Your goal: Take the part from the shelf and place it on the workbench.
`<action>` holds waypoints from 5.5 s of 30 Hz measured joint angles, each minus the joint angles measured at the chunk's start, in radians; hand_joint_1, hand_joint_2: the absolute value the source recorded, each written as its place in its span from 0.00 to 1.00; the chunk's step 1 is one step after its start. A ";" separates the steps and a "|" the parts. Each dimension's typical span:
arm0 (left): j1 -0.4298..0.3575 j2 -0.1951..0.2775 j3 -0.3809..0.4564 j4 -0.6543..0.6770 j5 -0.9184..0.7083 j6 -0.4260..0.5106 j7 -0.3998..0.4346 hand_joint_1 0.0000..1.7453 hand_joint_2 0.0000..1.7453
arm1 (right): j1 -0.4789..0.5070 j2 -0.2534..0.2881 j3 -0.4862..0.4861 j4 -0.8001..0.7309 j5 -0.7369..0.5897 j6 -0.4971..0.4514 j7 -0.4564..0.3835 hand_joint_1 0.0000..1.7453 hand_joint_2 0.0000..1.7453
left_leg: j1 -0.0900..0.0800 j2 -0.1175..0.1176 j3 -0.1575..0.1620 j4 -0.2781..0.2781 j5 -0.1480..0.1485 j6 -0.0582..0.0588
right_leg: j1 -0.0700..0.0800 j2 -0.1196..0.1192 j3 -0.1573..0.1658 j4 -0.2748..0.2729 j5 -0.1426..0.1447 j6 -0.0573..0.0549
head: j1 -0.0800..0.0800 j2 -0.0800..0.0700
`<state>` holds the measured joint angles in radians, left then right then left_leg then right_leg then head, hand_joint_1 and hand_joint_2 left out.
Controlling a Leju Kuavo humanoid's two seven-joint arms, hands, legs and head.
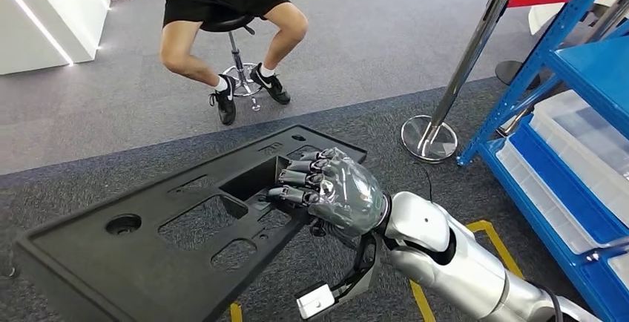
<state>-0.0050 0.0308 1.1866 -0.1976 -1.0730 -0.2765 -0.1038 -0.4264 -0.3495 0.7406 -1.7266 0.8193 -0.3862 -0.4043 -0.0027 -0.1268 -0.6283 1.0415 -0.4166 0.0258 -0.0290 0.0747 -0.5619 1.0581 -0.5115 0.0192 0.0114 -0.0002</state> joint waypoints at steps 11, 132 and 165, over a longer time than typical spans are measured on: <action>0.002 -0.004 0.000 0.000 -0.009 -0.005 0.001 0.00 0.00 | -0.029 -0.001 0.009 0.002 -0.006 0.006 0.018 1.00 1.00 | 0.012 0.143 -0.075 0.144 -0.045 -0.023 | 0.017 -0.150 0.008 -0.013 0.007 -0.034 | -0.006 0.000; -0.006 -0.010 0.047 0.005 -0.016 -0.065 -0.046 0.00 0.00 | -0.049 -0.135 -0.152 -0.015 0.006 0.129 0.060 1.00 1.00 | 0.006 0.118 -0.034 0.267 -0.194 -0.037 | 0.014 -0.075 0.000 -0.043 0.050 -0.042 | -0.009 0.000; 0.008 -0.017 0.082 0.005 -0.034 -0.071 -0.058 0.00 0.00 | -0.254 -0.160 -0.090 0.194 0.144 0.298 0.181 1.00 1.00 | 0.000 0.120 -0.121 0.217 -0.131 -0.017 | 0.023 -0.073 0.067 -0.040 -0.017 -0.050 | -0.005 0.000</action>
<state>0.0031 0.0136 1.2682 -0.1930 -1.1072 -0.3478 -0.1616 -0.6804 -0.5097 0.6508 -1.5328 0.9637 -0.0882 -0.2229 -0.0030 -0.0070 -0.7497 1.2583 -0.5479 0.0084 -0.0059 0.0014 -0.4954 1.0185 -0.5281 -0.0312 0.0068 0.0000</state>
